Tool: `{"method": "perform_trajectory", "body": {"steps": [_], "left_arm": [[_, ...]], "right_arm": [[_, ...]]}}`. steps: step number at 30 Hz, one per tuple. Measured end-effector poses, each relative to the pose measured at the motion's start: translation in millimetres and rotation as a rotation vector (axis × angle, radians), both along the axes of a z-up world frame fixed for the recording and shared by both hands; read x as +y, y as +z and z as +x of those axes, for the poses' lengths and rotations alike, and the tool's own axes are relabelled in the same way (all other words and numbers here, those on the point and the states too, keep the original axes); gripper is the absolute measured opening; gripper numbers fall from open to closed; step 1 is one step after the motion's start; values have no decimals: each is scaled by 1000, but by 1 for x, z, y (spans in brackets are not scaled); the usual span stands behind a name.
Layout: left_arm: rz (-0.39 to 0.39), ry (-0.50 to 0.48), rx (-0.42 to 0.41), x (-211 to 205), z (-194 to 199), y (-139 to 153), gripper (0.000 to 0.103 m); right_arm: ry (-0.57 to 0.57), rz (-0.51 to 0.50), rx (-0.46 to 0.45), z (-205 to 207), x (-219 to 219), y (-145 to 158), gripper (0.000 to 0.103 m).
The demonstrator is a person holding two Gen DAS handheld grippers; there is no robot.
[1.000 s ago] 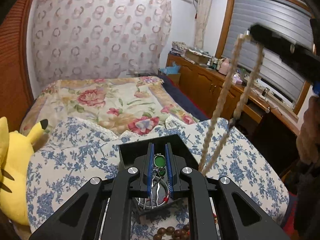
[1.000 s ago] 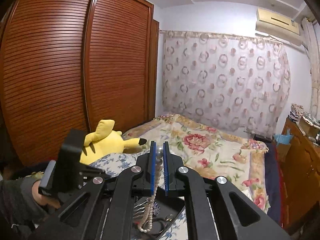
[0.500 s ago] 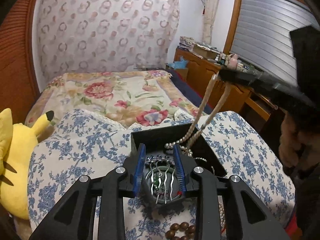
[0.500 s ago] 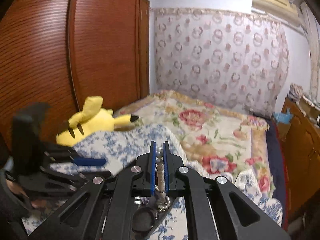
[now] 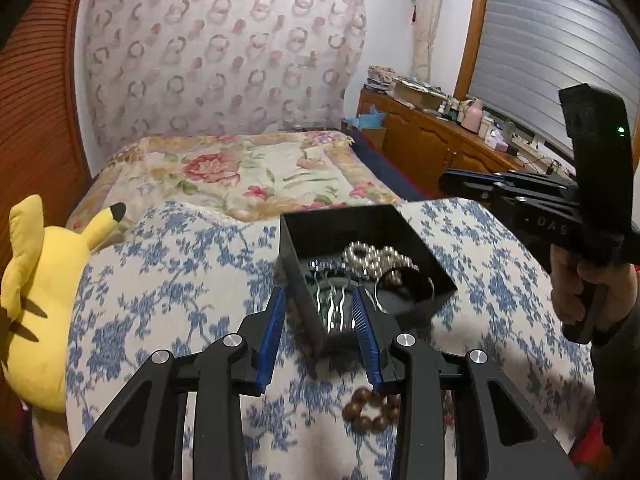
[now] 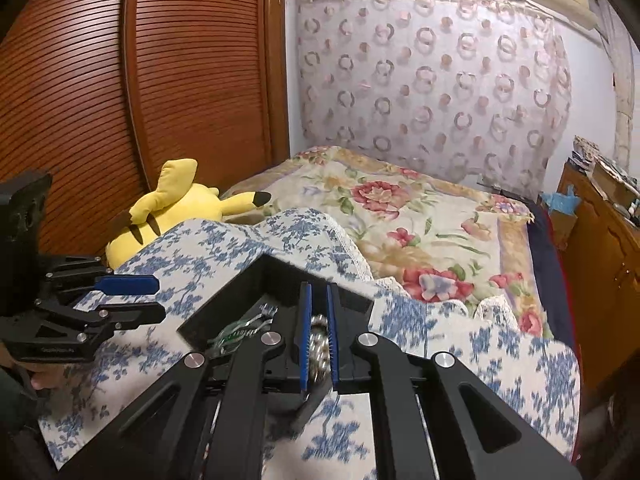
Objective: Organize jewelry
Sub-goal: 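Open both tools over the black box, dropping the pendant and pearl strands in, then grasp the brown wooden bead bracelet with the left tool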
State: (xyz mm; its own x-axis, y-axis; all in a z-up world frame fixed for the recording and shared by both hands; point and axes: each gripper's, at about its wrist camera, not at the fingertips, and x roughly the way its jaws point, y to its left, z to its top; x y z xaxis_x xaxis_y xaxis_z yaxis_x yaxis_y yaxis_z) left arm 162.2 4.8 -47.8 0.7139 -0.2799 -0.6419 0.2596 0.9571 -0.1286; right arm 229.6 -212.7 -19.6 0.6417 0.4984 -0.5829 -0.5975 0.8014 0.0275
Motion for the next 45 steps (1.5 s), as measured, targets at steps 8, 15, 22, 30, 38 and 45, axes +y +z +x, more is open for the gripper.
{"method": "perform_trajectory", "body": {"steps": [8,15,22,30,38,45], "left_arm": [[31,-21,56,-5,-23,-26,33],[48,-36,120,-10,-29,-52,33],[57,-52,153,-19,-26,-60,33],[70,-54,181,-28,-20,-68,33],[77,-58,180,-32,-15,-70,32],[78,-79,164,-36,-18,-71,12]], "right_arm": [[-17,15,37,-48,-20,-19,9],[-43,10,84,-84,-28,-49,9],[-63,17,123,-106,-39,-66,9],[-77,23,140,-121,-52,-74,16],[-83,22,160,-122,-55,-82,17],[-70,0,177,-124,-50,-88,17]]}}
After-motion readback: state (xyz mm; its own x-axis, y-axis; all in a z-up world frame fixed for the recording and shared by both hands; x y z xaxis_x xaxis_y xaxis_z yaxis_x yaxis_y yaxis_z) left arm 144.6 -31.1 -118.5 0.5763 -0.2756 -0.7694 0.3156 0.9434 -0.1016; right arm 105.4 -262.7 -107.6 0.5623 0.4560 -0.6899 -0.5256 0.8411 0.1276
